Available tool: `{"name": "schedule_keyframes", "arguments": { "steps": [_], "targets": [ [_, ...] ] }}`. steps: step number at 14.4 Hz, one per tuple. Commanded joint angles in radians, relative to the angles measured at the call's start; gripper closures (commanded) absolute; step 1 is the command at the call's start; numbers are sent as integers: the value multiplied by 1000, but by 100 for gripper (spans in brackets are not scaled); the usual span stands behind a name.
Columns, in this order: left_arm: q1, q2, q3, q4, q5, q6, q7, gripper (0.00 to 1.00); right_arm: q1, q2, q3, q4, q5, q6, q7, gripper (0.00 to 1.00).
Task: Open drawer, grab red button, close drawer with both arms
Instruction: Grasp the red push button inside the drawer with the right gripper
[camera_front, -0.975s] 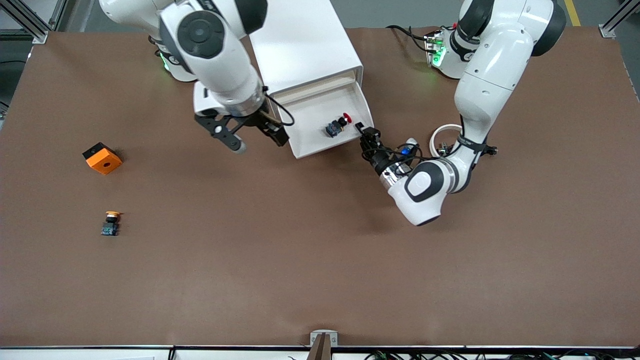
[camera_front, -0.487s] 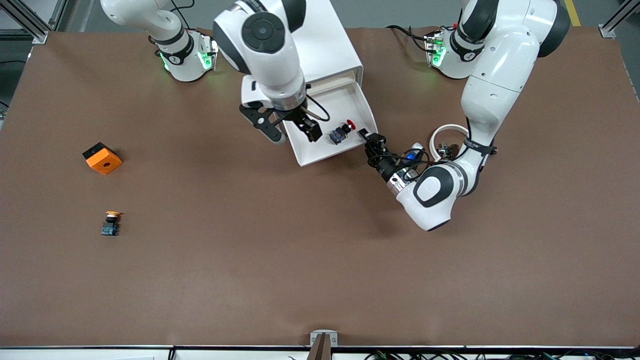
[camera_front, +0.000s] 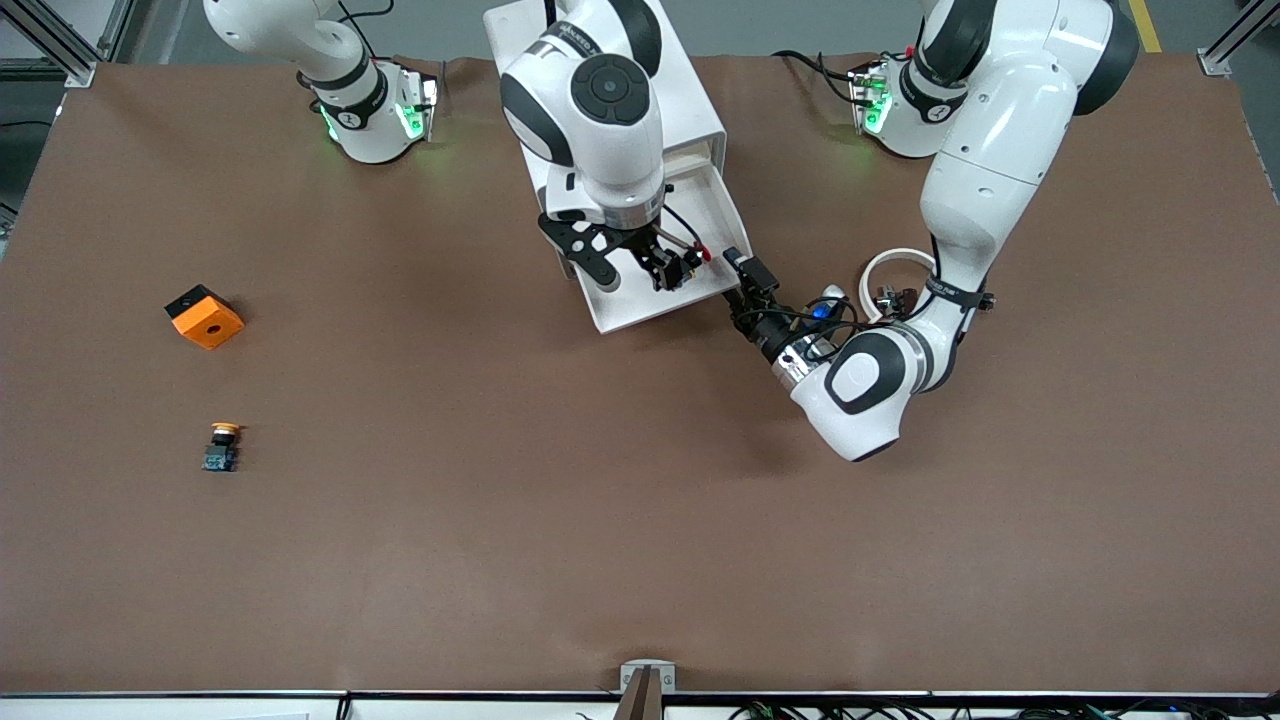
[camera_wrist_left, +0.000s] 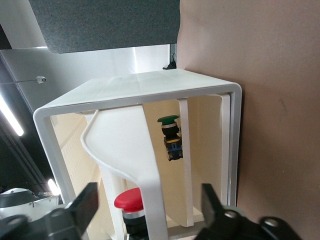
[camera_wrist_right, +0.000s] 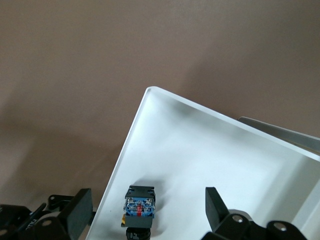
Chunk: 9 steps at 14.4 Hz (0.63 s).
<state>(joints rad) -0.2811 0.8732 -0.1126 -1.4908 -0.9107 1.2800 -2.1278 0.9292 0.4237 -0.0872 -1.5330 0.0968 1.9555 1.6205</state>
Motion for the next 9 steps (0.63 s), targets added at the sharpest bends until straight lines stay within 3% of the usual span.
{"name": "schedule_keyframes", "arguments": {
  "steps": [1,9],
  "targets": [
    [8,16,2,39,-25,-4,8,0,26,58,-13,59,-31,-6,53,0],
    [63,6,2,170,-10,-4,253,0,60,132,-11,70,-39,60,64,0]
  ]
}}
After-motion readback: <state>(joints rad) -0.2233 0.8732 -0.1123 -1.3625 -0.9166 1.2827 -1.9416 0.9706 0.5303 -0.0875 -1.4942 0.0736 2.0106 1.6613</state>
